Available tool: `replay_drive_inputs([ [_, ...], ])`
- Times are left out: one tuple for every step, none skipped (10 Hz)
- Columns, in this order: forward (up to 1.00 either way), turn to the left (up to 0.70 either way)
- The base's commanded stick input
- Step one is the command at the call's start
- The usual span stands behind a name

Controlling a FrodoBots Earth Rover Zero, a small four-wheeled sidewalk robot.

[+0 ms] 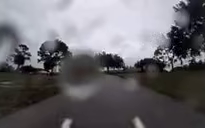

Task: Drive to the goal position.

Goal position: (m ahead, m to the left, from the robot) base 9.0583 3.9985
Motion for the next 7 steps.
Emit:
replay_drive_inputs([
  [1.00,0.00],
  [1.00,0.00],
  [1.00,0.00],
  [1.00,0.00],
  [1.00,0.00],
  [1.00,0.00],
  [1.00,0.00],
])
